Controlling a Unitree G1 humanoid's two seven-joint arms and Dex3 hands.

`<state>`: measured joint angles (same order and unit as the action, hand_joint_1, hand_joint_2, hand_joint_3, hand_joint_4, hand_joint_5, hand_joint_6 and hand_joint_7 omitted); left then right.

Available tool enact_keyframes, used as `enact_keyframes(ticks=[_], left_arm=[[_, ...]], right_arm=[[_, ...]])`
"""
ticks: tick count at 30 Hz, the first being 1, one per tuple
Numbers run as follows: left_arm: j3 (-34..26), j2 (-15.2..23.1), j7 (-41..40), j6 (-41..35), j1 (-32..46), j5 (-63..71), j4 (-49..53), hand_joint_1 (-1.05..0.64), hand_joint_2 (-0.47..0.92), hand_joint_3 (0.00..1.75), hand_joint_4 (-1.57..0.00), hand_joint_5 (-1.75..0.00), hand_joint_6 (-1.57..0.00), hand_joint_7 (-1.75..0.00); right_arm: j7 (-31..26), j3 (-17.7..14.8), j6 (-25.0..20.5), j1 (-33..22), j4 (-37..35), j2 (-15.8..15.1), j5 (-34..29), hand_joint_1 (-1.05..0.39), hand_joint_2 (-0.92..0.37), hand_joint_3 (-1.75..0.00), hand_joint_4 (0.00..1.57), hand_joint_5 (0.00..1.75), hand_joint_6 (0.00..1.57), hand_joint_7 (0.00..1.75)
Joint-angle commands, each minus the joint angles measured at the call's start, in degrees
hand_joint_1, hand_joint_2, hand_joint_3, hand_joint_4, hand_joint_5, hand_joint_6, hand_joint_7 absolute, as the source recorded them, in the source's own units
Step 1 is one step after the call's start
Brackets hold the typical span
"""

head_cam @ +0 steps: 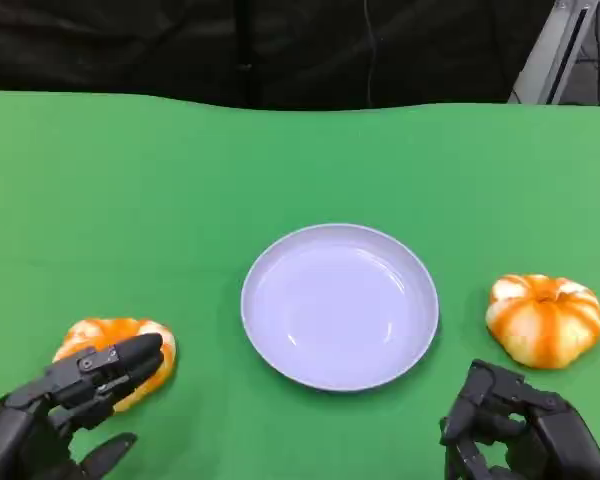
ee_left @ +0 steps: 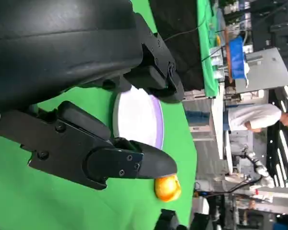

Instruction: Grasp the bread from the table and place it into the plate.

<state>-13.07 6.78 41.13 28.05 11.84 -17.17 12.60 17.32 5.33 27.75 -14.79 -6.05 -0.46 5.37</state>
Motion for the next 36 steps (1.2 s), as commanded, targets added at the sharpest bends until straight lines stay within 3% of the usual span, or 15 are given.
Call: enact_keyframes(ticks=[1,3,6,11,15,23,32,36], left_arm=[[-0.1,2.8,-9.7,11.6,-0.1,15.0,0.7,-0.92,0.92,0.42,-0.13,0.00,-0.38,0.00],[0.0,3.6,-14.0,14.1,0.1,20.3,0.8,-0.93,0.92,0.41,-0.10,0.00,-0.36,0.00],[-1.7,4.3,-29.0,16.2,0.7,40.0,-3.3,-0.91,0.92,0.32,-0.11,-0.01,-0.38,-0.01],[-0.3,6.5,-44.1,14.7,1.0,56.7,-6.9,-0.86,0.92,0.21,-0.17,-0.03,-0.43,-0.02],[3.9,10.7,-55.1,4.4,-2.1,74.4,-9.1,-0.84,0.92,0.12,-0.25,-0.05,-0.46,-0.02],[13.2,15.0,-58.8,-8.1,-8.3,77.8,0.0,-0.86,0.92,0.12,-0.28,-0.03,-0.49,-0.01],[19.4,17.6,-61.9,-11.9,-11.1,73.7,5.0,-0.88,0.92,0.13,-0.30,-0.03,-0.51,-0.01],[23.7,16.0,-62.7,-14.3,-16.6,72.5,16.7,-0.87,0.92,0.14,-0.32,-0.03,-0.50,-0.01]], right_arm=[[-0.3,-0.2,-0.1,-0.1,-0.1,-0.4,0.4,-0.14,-0.68,-0.99,0.77,1.75,0.73,1.51],[-0.4,-0.1,-0.2,-0.2,0.1,-0.4,0.2,-0.14,-0.68,-0.99,0.77,1.75,0.73,1.51],[-0.5,-0.2,-0.1,0.0,-0.3,-0.4,0.2,-0.14,-0.68,-0.99,0.77,1.75,0.74,1.51],[-0.6,-0.2,-0.3,0.0,-0.2,-0.5,0.2,-0.14,-0.68,-1.00,0.77,1.75,0.73,1.51],[-0.2,-0.2,-0.3,0.3,-0.6,-0.6,0.6,-0.14,-0.68,-0.99,0.76,1.75,0.73,1.49],[-0.7,-0.2,0.0,0.2,-0.5,-0.4,0.1,-0.14,-0.69,-0.98,0.76,1.75,0.74,1.49],[-1.1,-0.1,-0.2,0.1,-0.4,-0.5,-0.1,-0.14,-0.69,-0.98,0.77,1.75,0.74,1.50],[-1.1,0.0,-0.1,0.2,-0.4,-0.5,-0.1,-0.13,-0.69,-0.98,0.77,1.75,0.74,1.51]])
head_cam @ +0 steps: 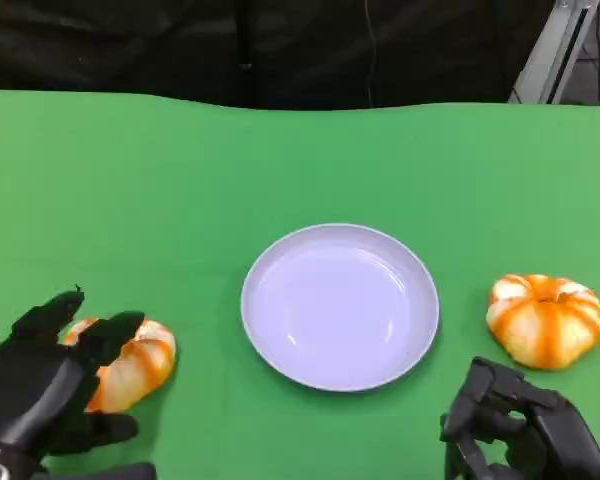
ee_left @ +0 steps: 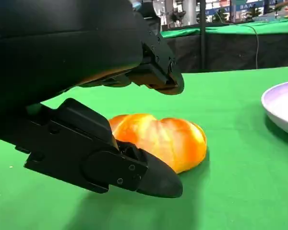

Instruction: Grasp the bread from the table and place it into the plate.

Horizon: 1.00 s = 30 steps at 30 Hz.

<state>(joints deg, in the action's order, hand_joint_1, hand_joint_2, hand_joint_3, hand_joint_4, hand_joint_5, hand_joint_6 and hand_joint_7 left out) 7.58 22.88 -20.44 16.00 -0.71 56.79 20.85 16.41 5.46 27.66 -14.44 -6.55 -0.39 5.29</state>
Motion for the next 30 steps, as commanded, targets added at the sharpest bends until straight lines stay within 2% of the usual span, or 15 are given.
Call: enact_keyframes(ticks=[1,11,17,27,28,29,30], left_arm=[[3.7,0.1,-1.6,-2.3,-4.6,-1.9,9.4,-0.87,0.92,0.15,-0.32,-0.03,-0.50,-0.01],[8.6,0.6,-2.8,-2.5,-8.4,-7.4,16.8,-0.82,0.92,0.16,-0.34,-0.03,-0.50,0.00],[10.2,1.6,-2.2,-2.8,-8.8,-9.3,17.3,-0.66,0.92,0.14,-0.39,-0.03,-0.52,-0.01],[11.7,2.3,-2.5,-3.3,-9.1,-10.7,17.2,-0.64,0.92,0.14,-0.40,-0.02,-0.53,-0.01],[11.2,2.1,-4.2,-2.7,-8.6,-11.0,16.4,-0.55,0.92,0.14,-0.47,-0.05,-0.57,-0.03],[10.3,1.7,-6.0,-1.5,-8.0,-12.2,15.3,-0.35,0.92,0.12,-0.62,-0.09,-0.68,-0.05],[9.4,1.3,-8.3,-0.3,-7.6,-13.1,14.5,-0.18,0.92,0.14,-0.85,-0.17,-0.82,-0.08]], right_arm=[[-0.2,-0.1,0.1,-0.1,0.0,-0.6,-0.1,-0.13,-0.69,-0.98,0.77,1.75,0.74,1.51],[-0.5,0.0,-0.2,-0.1,0.1,-0.4,-0.1,-0.12,-0.68,-0.99,0.77,1.75,0.73,1.52],[-0.2,0.1,0.3,0.0,-0.3,-0.6,0.0,-0.13,-0.68,-1.00,0.76,1.75,0.73,1.51],[-0.2,0.1,0.3,0.0,-0.3,-0.6,0.0,-0.14,-0.68,-0.99,0.76,1.75,0.73,1.51],[-0.3,0.1,0.1,0.0,-0.2,-0.5,0.1,-0.14,-0.68,-0.99,0.76,1.75,0.73,1.51],[-0.3,0.1,0.0,0.0,0.0,-0.5,0.1,-0.14,-0.68,-1.00,0.76,1.75,0.73,1.51],[-0.2,0.0,-0.1,-0.1,0.1,-0.6,0.3,-0.13,-0.68,-1.00,0.76,1.75,0.72,1.51]])
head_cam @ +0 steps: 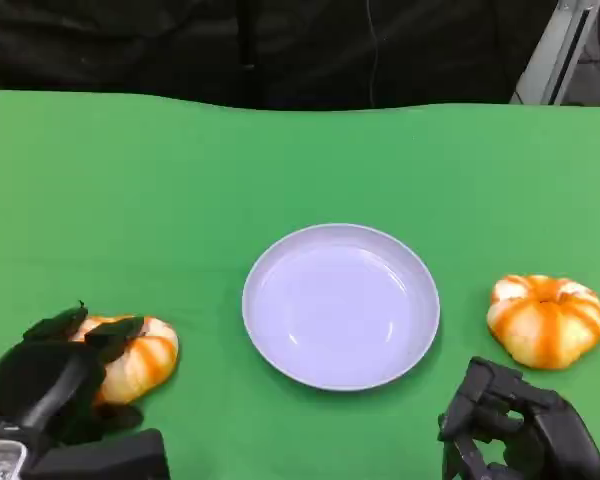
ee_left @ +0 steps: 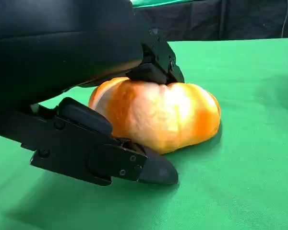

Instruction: Grasp the bread from the table and place it into the plate.

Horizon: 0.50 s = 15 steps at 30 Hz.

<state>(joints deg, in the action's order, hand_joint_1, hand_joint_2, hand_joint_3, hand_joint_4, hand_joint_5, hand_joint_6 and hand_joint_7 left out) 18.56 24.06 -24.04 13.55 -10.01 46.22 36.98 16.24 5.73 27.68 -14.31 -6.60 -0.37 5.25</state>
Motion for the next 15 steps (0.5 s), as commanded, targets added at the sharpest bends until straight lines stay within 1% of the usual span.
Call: enact_keyframes(ticks=[1,2,3,4,5,6,8,13,14,15], left_arm=[[-2.0,-0.1,-6.3,3.0,1.9,-3.1,-2.1,-0.12,0.92,0.12,-0.97,-0.22,-0.90,-0.10],[-2.4,-0.3,-7.8,3.7,2.1,-3.5,-2.4,-0.09,0.92,0.12,-1.04,-0.24,-0.95,-0.11],[-2.5,-0.3,-9.4,4.2,2.2,-3.5,-2.5,-0.09,0.92,0.16,-1.04,-0.53,-1.08,-0.13],[-2.6,-0.3,-10.5,4.5,2.2,-3.5,-2.6,-0.09,0.92,0.25,-0.96,-1.01,-1.23,-0.20],[-2.5,-0.3,-11.2,4.7,2.2,-3.5,-2.5,-0.09,0.92,0.28,-0.92,-1.19,-1.27,-0.23],[-2.5,-0.3,-11.5,4.8,2.2,-3.4,-2.4,-0.09,0.92,0.29,-0.89,-1.31,-1.30,-0.25],[-2.4,-0.3,-11.8,4.9,2.1,-3.4,-2.2,-0.09,0.92,0.30,-0.88,-1.37,-1.31,-0.26],[-2.2,0.0,-12.8,5.2,2.1,-2.9,-2.5,-0.09,0.92,0.31,-0.87,-1.40,-1.31,-0.29],[-2.2,0.2,-13.5,5.3,2.1,-2.5,-2.8,-0.08,0.90,0.36,-0.80,-1.57,-1.07,-0.86],[-2.1,0.3,-14.0,5.4,2.0,-2.3,-3.0,-0.08,0.88,0.41,-0.75,-1.67,-0.83,-1.39]], right_arm=[[0.1,-0.2,-0.2,-0.2,0.1,-0.6,0.4,-0.13,-0.68,-1.00,0.76,1.75,0.72,1.51],[0.1,-0.3,0.0,-0.2,0.0,-0.7,0.4,-0.13,-0.68,-1.00,0.76,1.75,0.72,1.51],[0.3,-0.3,0.2,-0.1,-0.2,-0.7,0.5,-0.13,-0.68,-1.00,0.76,1.75,0.72,1.51],[0.4,-0.3,0.4,-0.1,-0.3,-0.7,0.6,-0.13,-0.68,-1.00,0.76,1.75,0.72,1.51],[0.5,-0.3,0.5,-0.1,-0.3,-0.7,0.7,-0.13,-0.68,-1.00,0.76,1.75,0.72,1.51],[0.5,-0.3,0.5,-0.1,-0.4,-0.7,0.7,-0.13,-0.68,-0.99,0.76,1.75,0.72,1.51],[0.6,-0.4,0.5,-0.1,-0.4,-0.7,0.7,-0.13,-0.68,-0.99,0.76,1.75,0.72,1.51],[0.6,-0.5,0.3,-0.1,-0.4,-0.7,0.7,-0.13,-0.68,-0.99,0.77,1.75,0.72,1.51],[0.6,-0.5,0.2,-0.1,-0.3,-0.7,0.7,-0.13,-0.68,-0.99,0.77,1.75,0.72,1.51],[0.6,-0.5,0.2,-0.1,-0.3,-0.7,0.7,-0.13,-0.68,-0.99,0.77,1.75,0.72,1.51]])
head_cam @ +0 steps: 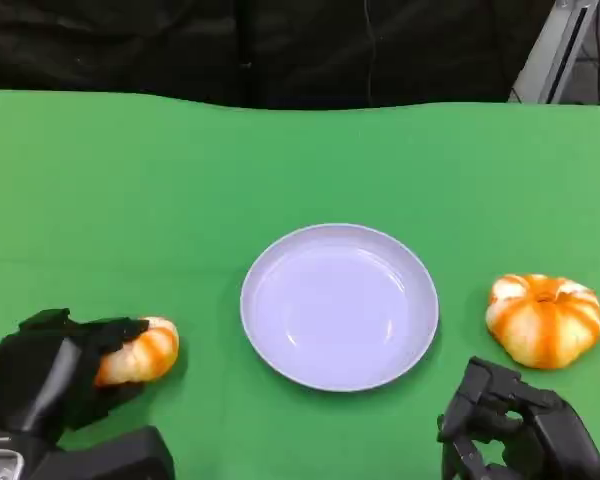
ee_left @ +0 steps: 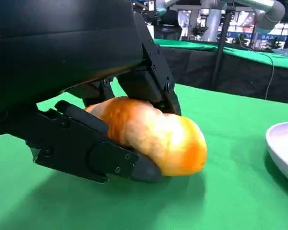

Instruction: Grasp the bread from the table and place it into the plate.

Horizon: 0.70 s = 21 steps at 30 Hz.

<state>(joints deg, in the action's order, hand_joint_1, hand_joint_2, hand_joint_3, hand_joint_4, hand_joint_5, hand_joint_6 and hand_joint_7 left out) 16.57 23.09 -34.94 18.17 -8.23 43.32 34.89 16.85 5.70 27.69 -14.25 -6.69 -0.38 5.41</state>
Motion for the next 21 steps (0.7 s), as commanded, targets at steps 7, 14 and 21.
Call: enact_keyframes(ticks=[7,14,21], left_arm=[[-1.4,2.1,-3.7,2.2,1.2,0.8,-7.4,-0.06,0.72,0.65,-0.72,-1.75,-0.61,-1.74],[-1.8,2.2,-3.3,2.0,1.7,1.0,-8.7,-0.04,0.67,0.73,-0.72,-1.75,-0.61,-1.75],[-1.8,2.2,-3.3,1.9,1.7,1.1,-8.8,-0.04,0.66,0.75,-0.72,-1.75,-0.61,-1.75]], right_arm=[[-0.8,-0.6,-0.3,-0.3,0.3,-0.7,-0.2,-0.12,-0.68,-0.99,0.77,1.75,0.74,1.51],[-0.9,-0.4,-0.5,-0.4,0.4,-0.7,-0.2,-0.12,-0.68,-0.99,0.77,1.75,0.74,1.52],[-1.0,-0.4,-0.5,-0.4,0.4,-0.7,-0.2,-0.12,-0.69,-0.99,0.77,1.75,0.74,1.52]])
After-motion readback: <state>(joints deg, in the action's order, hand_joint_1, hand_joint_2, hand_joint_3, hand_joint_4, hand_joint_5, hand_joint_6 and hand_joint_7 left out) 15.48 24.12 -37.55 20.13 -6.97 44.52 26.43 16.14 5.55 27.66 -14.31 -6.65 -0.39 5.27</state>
